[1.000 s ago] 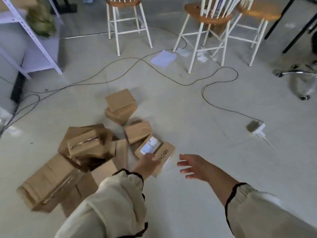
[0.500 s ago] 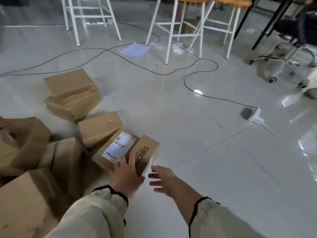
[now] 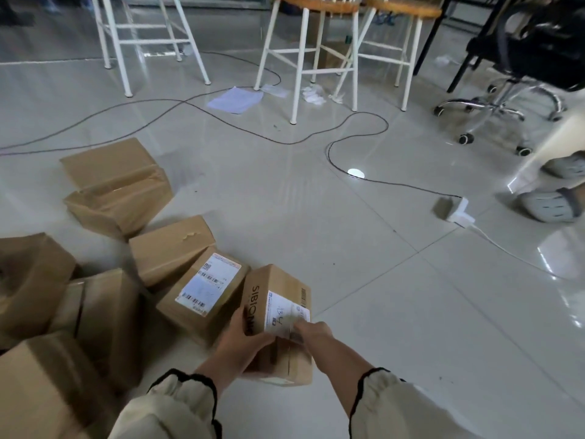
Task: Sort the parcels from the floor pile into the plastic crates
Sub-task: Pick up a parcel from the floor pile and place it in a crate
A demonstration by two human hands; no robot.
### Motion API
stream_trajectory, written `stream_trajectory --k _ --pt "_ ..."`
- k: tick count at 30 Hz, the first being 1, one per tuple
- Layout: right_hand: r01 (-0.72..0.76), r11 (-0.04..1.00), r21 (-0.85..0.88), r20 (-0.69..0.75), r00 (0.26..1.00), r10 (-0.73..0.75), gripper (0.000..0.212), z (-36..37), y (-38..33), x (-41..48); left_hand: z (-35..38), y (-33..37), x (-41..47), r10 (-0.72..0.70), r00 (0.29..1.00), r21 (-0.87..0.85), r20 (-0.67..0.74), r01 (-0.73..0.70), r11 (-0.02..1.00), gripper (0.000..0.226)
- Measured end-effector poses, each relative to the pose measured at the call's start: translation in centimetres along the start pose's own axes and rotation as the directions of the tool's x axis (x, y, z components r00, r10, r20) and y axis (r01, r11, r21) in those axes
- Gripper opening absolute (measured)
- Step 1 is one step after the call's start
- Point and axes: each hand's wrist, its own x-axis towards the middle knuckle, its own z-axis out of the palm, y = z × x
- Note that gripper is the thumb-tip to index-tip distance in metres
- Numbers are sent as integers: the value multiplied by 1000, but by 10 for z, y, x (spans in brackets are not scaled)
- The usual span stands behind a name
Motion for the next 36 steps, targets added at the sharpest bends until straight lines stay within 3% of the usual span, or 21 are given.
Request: stream_trajectory --k 4,6,11,15,19,24,26,29,32,36 --pt "85 963 -255 134 990 -52 49 -9 12 2 -1 -11 3 -104 989 -79 101 112 991 67" --pt "98 924 -371 171 985 -36 41 -12 15 3 -3 -20 5 -117 988 14 102 116 993 46" --pt "108 909 -402 237 971 -10 35 -11 18 7 -2 -31 7 -161 984 222 79 140 965 29" --pt "114 905 -410 247 969 -10 36 -11 18 13 -3 -24 4 -236 969 299 77 204 932 39" --pt "101 921 -377 180 983 -35 41 -12 17 20 -11 -31 4 -272 953 203 136 242 949 62" --pt "213 969 -124 -4 977 -215 60 -16 0 28 -31 -36 1 -390 902 89 184 380 921 86" --pt "309 946 -97 -62 947 -316 59 -16 -8 31 -34 -40 -2 -452 862 114 229 438 892 82" --pt "425 896 -131 -91 894 -438 57 -12 -25 38 -28 -43 -10 -438 852 205 287 392 897 61" --pt "431 882 -191 -43 894 -446 58 0 -37 44 -15 -49 -18 -380 892 211 244 333 919 39" --pt "461 835 -301 53 882 -468 47 19 -33 48 17 -59 -29 -324 904 182 278 281 942 37"
